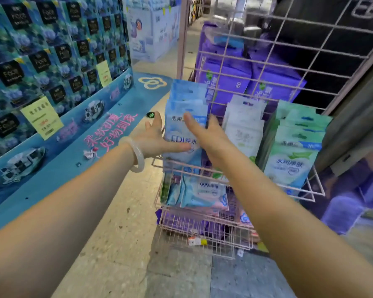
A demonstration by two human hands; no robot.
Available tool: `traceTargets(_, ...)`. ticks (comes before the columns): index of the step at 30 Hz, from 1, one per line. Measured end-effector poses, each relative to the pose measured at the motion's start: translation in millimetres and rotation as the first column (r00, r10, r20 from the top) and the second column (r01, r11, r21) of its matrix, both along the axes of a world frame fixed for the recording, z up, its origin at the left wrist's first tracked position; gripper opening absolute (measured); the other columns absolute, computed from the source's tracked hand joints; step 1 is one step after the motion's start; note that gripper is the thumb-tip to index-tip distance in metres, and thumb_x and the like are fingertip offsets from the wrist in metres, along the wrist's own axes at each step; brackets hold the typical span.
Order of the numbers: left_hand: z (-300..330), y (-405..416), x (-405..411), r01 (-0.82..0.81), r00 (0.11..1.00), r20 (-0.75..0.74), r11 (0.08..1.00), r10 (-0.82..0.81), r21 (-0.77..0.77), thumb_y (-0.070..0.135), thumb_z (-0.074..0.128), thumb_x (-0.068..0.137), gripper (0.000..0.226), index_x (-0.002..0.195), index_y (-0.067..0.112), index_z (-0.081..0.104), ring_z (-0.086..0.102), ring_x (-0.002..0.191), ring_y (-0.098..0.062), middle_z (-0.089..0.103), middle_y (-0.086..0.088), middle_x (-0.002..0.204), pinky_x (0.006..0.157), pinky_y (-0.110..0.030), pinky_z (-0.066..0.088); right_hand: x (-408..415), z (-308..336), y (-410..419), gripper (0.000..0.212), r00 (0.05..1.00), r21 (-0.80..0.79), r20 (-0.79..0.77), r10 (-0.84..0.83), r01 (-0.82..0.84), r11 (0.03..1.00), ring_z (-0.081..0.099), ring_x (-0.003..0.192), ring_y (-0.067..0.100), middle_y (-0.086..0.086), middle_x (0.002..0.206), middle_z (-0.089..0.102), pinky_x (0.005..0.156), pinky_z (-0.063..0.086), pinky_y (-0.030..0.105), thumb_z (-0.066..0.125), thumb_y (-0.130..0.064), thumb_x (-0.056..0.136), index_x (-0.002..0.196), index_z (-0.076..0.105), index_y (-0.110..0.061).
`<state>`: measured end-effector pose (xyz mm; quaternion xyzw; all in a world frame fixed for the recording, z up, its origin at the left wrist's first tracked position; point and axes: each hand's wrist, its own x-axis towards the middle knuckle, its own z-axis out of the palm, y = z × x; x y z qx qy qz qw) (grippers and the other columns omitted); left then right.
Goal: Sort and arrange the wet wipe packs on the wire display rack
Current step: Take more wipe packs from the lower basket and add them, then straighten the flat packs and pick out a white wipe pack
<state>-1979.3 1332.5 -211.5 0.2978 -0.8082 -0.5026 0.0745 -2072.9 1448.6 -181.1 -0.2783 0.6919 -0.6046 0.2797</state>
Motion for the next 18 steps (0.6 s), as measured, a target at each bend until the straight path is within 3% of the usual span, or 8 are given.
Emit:
traceTargets(2,-17,8,17,-0.182,0.951,-0.214,0.962,0.225,0.203,0.058,0.073,0.063,0.121,0.150,0.017,-0.001,0.012,0.145,-0.013,0.008,0.001,0.160,0.116,-0.034,0.018,1,4,23,0.033,0.997,-0.115,-0.076,-0.026,0.017,0.993,0.061,0.094,-0.012,-0.008,0.106,0.065,0.082,0.049,0.010,0.057,-0.034,0.088,0.112,0.050,-0.012)
traceTargets(4,-44,21,39,-0.394,0.814,-0.310,0.859,0.492,0.328,0.047,0.064,0.080,0.082,0.146,0.013,0.027,0.033,0.136,-0.014,0.035,-0.002,0.149,0.101,-0.027,0.028,8,-4,65,0.014,0.996,-0.197,-0.078,0.039,-0.054,0.979,0.063,0.080,-0.012,-0.016,0.085,0.070,0.072,0.049,0.006,0.057,-0.033,0.087,0.093,0.064,-0.023)
traceTargets(6,-78,37,57,-0.545,0.768,-0.197,0.783,0.610,0.299,0.040,0.056,0.088,0.051,0.130,0.012,0.049,0.047,0.122,-0.021,0.052,-0.003,0.126,0.089,-0.029,0.033,20,-31,109,0.013,0.992,-0.104,-0.063,0.106,-0.112,0.988,0.066,0.082,-0.003,-0.011,0.084,0.074,0.078,0.052,0.012,0.061,-0.035,0.081,0.083,0.072,-0.029)
traceTargets(9,-112,73,63,-0.481,0.860,-0.058,0.843,0.508,0.241,0.037,0.054,0.090,0.023,0.092,0.016,0.062,0.055,0.092,-0.024,0.059,-0.002,0.093,0.074,-0.030,0.037,27,-98,143,0.010,0.996,0.198,-0.010,0.084,-0.081,0.977,0.063,0.079,-0.001,0.001,0.094,0.070,0.079,0.048,0.020,0.061,-0.015,0.086,0.088,0.065,-0.024)
traceTargets(11,-121,88,50,-0.322,0.939,-0.050,0.924,0.339,0.208,0.038,0.056,0.089,0.022,0.078,0.021,0.062,0.056,0.079,-0.022,0.063,-0.005,0.083,0.065,-0.029,0.038,24,-129,144,0.019,1.000,0.332,-0.001,-0.019,0.018,0.943,0.059,0.091,0.010,0.005,0.105,0.063,0.085,0.045,0.026,0.060,-0.011,0.087,0.105,0.057,-0.016)
traceTargets(13,-124,98,30,-0.208,0.974,-0.048,0.957,0.222,0.202,0.042,0.061,0.084,0.030,0.099,0.016,0.065,0.063,0.083,-0.014,0.069,-0.004,0.095,0.065,-0.022,0.046,18,-146,138,0.034,0.991,0.344,0.027,-0.129,0.112,0.932,0.055,0.096,0.017,0.006,0.107,0.057,0.083,0.045,0.025,0.059,-0.009,0.088,0.120,0.049,-0.008)
traceTargets(16,-126,105,-1,-0.260,0.963,-0.014,0.937,0.270,0.234,0.045,0.071,0.075,0.053,0.115,0.013,0.060,0.066,0.097,-0.021,0.070,-0.006,0.108,0.087,-0.034,0.053,17,-161,132,0.035,0.977,0.278,0.113,-0.180,0.143,0.950,0.056,0.099,0.016,0.003,0.105,0.054,0.072,0.047,0.012,0.057,-0.006,0.088,0.119,0.044,-0.010)
traceTargets(18,-128,105,-17,-0.335,0.942,0.048,0.921,0.332,0.199,0.045,0.073,0.072,0.060,0.120,0.012,0.058,0.063,0.104,-0.026,0.068,-0.007,0.115,0.092,-0.033,0.048,18,-168,136,0.043,0.978,0.252,0.161,-0.130,0.087,0.964,0.054,0.104,0.013,0.000,0.115,0.052,0.076,0.046,0.013,0.057,-0.008,0.088,0.127,0.039,-0.013)
